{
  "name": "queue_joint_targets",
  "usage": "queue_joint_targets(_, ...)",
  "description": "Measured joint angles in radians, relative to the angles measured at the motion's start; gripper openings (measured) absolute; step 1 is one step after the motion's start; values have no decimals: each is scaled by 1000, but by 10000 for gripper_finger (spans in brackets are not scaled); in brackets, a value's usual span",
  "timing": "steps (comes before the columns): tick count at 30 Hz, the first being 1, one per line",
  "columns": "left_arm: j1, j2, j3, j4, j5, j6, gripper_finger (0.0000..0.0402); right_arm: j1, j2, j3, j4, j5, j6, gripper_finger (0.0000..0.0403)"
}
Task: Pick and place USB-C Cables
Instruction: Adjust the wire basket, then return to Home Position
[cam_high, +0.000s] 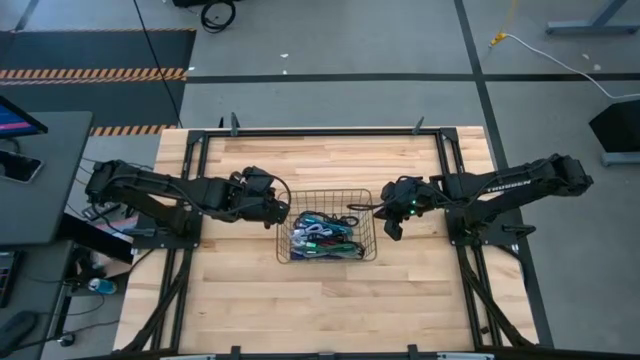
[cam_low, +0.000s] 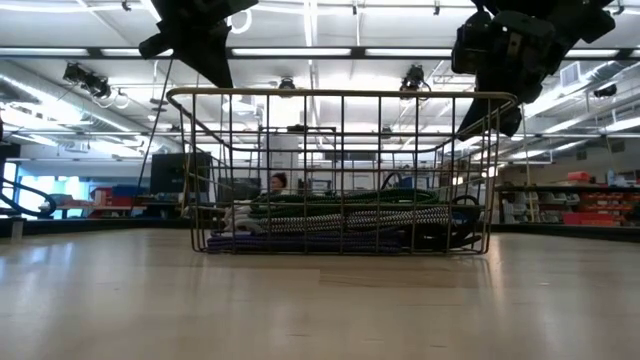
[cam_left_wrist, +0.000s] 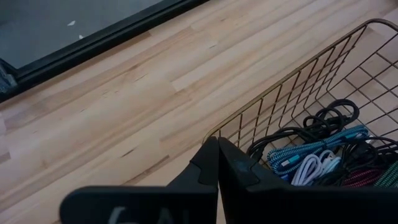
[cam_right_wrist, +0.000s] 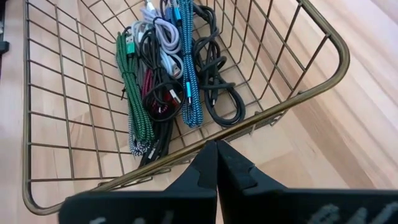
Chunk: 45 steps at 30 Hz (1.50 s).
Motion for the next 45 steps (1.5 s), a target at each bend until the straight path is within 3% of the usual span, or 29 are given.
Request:
queue_joint_targets(12,0,0,0,1,-20,11,2,0,-121,1,-1,10,4,0)
queue_joint_targets(22,0,0,0,99,-45,210,2,0,-320,1,15,108,-13,5)
queue_joint_targets(34,2,-1,0,141,-44,252,28,1,-517,1,243,118,-5,10)
queue_joint_targets(37,2,-7,0,141,-45,383,27,1,-566,1,293,118,-80,10)
queue_joint_targets(45,9,-15,-1,156,-97,484,27,1,-689,2,305,118,-296,11)
